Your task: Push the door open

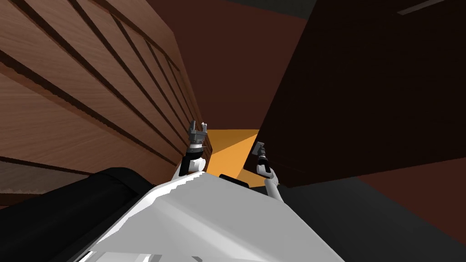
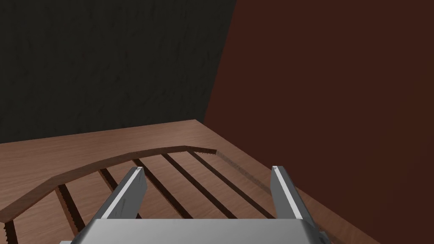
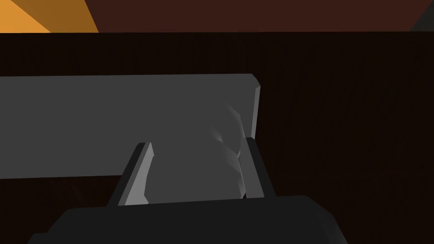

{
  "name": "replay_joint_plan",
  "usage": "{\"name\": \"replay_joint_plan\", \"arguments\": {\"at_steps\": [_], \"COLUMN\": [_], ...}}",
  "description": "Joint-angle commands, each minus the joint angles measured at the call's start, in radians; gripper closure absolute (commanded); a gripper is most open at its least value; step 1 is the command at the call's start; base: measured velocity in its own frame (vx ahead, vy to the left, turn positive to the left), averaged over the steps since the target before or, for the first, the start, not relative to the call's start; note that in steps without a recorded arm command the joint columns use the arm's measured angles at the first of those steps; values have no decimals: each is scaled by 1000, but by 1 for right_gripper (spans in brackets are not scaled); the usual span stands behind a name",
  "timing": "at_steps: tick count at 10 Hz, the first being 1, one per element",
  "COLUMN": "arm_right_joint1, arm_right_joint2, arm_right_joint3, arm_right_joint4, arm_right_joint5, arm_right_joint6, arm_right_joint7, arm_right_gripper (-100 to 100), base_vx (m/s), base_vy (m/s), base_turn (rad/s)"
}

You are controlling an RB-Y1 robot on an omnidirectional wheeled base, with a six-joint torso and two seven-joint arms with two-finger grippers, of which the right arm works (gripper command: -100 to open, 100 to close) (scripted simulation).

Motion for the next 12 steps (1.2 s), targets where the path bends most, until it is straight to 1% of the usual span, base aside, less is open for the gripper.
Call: {"name": "replay_joint_plan", "arguments": {"at_steps": [1, 3, 6, 12], "arm_right_joint1": [-2, -5, -8, -17], "arm_right_joint2": [-15, -19, -23, -27], "arm_right_joint3": [-28, -55, -82, -164], "arm_right_joint4": [1, 5, 10, 25], "arm_right_joint5": [-6, -10, -15, -30], "arm_right_joint6": [3, 3, 3, 4], "arm_right_joint7": [3, 8, 14, 32], "arm_right_gripper": [100, 100, 100, 100], "base_vx": [197, 198, 157, 177], "base_vy": [93, 90, 80, 102], "base_turn": [-75, -73, -58, -82]}}
